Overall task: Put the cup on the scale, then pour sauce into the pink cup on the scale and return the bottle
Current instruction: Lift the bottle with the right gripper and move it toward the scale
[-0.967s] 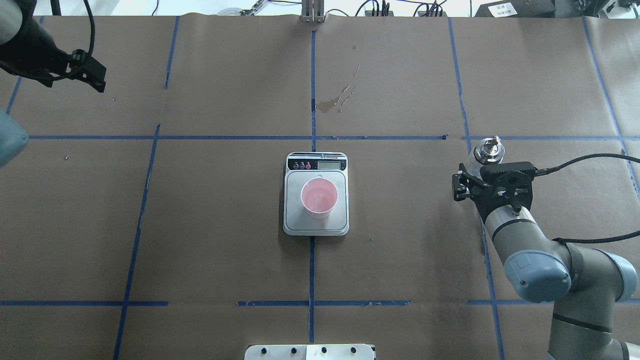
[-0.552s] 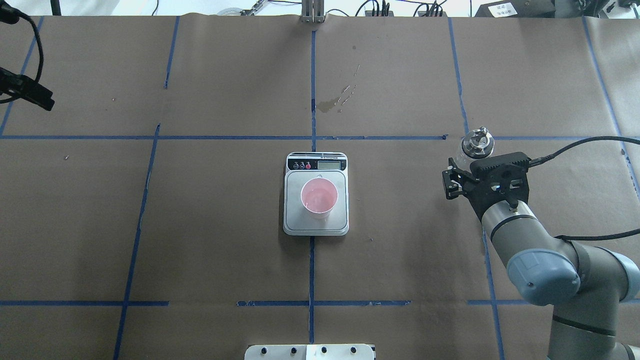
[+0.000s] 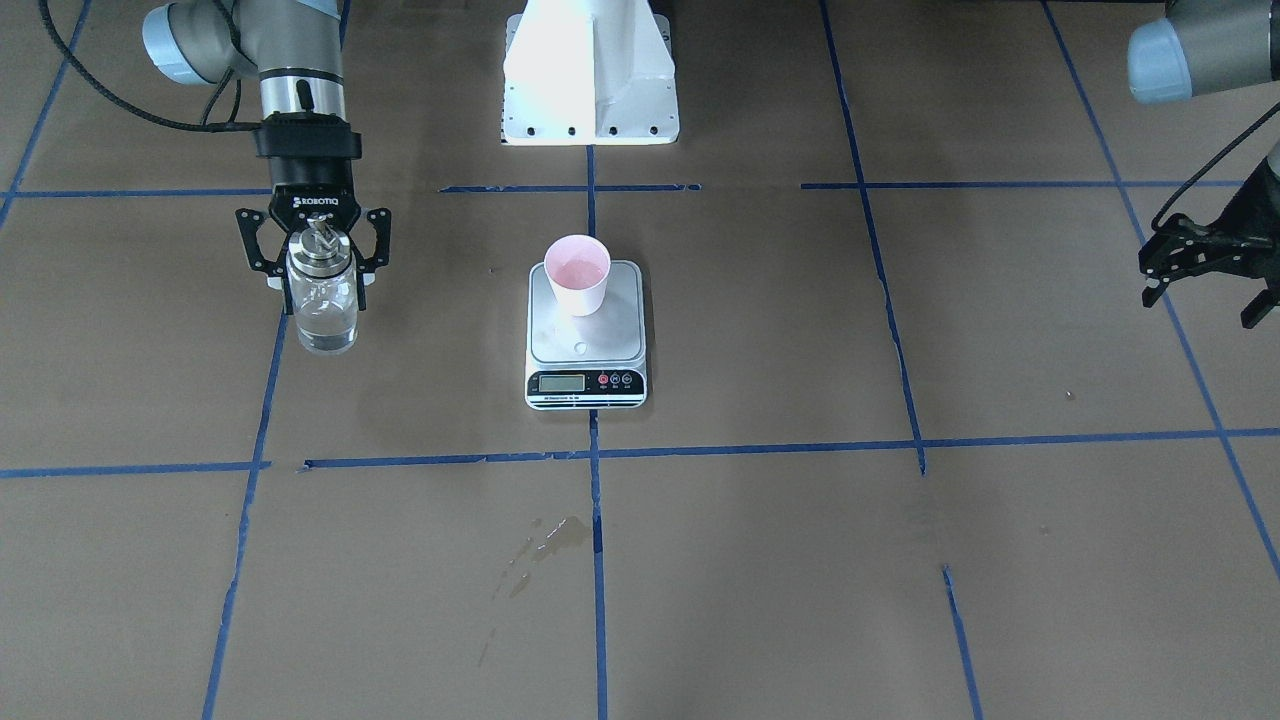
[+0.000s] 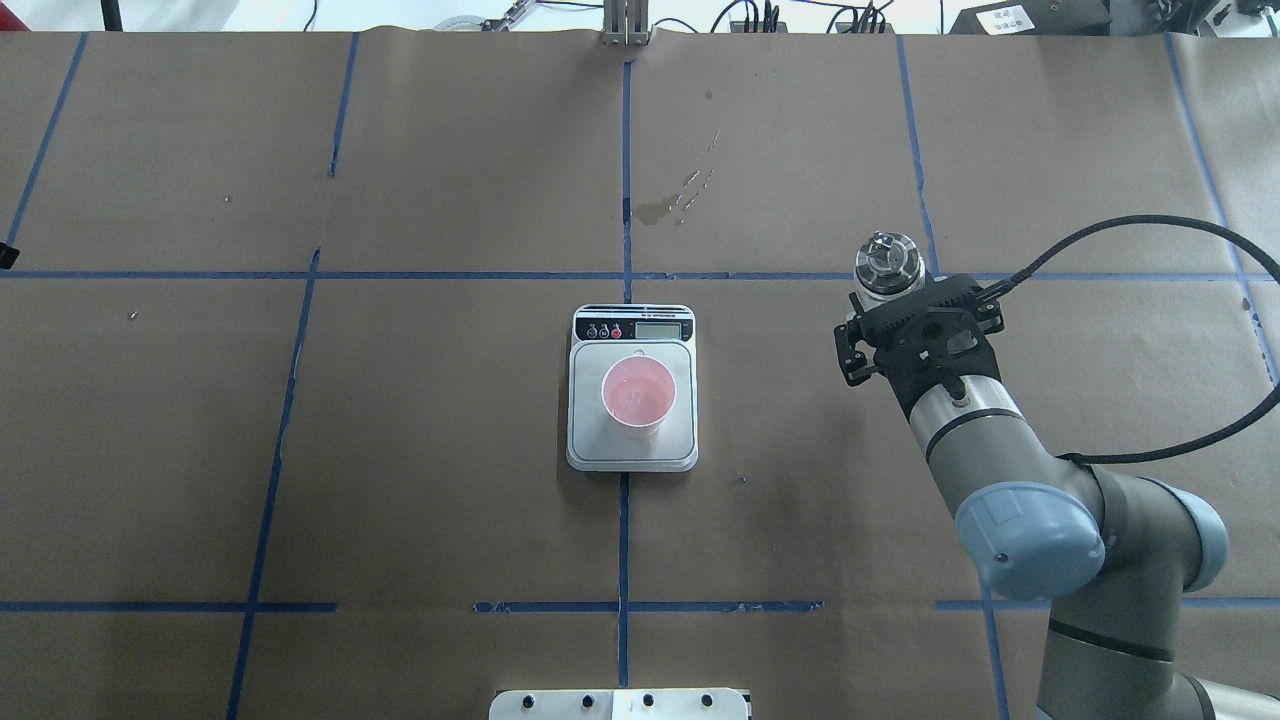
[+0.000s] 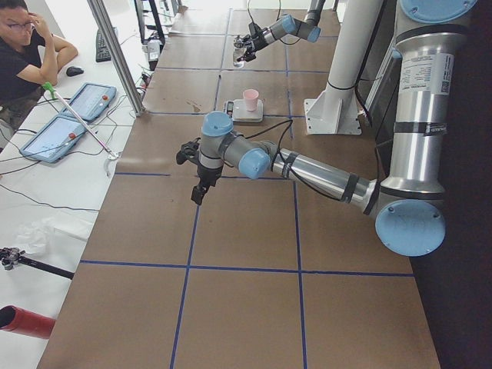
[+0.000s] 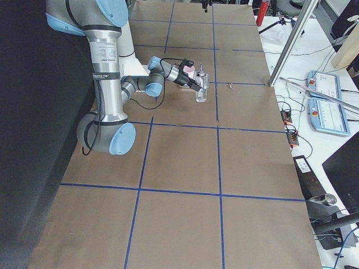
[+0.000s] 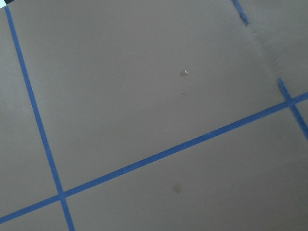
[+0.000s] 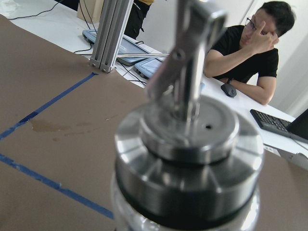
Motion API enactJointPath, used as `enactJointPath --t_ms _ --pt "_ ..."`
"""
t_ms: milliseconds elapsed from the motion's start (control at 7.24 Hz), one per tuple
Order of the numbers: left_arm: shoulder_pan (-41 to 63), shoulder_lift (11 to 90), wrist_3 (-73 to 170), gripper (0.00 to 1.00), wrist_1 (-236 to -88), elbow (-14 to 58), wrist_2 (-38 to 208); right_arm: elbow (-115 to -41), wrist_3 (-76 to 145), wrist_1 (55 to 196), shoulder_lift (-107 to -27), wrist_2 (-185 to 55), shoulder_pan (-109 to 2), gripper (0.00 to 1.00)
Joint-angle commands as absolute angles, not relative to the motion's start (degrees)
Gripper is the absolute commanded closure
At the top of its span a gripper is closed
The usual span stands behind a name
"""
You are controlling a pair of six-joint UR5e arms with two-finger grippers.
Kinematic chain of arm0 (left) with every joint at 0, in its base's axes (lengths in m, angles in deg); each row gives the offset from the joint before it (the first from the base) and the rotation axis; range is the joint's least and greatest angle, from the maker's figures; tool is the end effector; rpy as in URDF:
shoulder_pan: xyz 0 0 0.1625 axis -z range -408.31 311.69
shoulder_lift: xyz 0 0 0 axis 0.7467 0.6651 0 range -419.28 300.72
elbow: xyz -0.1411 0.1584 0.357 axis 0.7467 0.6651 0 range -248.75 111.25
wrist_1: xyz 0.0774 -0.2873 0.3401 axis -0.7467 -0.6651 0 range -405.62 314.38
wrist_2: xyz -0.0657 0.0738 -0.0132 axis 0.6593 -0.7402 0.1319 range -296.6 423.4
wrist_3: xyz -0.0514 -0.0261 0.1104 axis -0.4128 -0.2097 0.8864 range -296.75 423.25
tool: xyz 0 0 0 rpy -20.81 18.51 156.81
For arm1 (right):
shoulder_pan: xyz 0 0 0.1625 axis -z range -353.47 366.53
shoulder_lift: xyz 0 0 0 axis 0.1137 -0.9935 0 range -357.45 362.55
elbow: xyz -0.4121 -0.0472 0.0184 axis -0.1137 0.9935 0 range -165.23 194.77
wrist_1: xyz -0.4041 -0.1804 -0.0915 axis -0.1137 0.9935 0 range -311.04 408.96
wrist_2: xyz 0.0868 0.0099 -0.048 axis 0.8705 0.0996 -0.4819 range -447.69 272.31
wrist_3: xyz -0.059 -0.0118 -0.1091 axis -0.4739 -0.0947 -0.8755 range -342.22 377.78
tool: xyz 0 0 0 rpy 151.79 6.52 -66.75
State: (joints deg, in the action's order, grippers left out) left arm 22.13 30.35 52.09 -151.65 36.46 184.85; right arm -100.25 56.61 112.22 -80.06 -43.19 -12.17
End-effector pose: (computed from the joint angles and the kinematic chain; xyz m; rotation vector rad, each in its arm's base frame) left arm 0.1214 -0.5457 0.5072 0.3657 0.6570 0.2875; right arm -0.4441 -0.3849 0.3019 1.1407 -0.3842 -0.0870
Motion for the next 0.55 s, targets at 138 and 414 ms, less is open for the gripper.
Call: enactJointPath --t_ms 138,414 --pt "28.30 30.01 59.01 0.00 -152.40 31.63 187.13 -99.92 41.17 128.16 -71.23 -49.62 -10.71 1.00" --pt "30.88 30.98 59.64 0.00 -152.40 29.16 189.17 -97.83 37.82 135.34 -67.95 -54.81 -7.81 1.00"
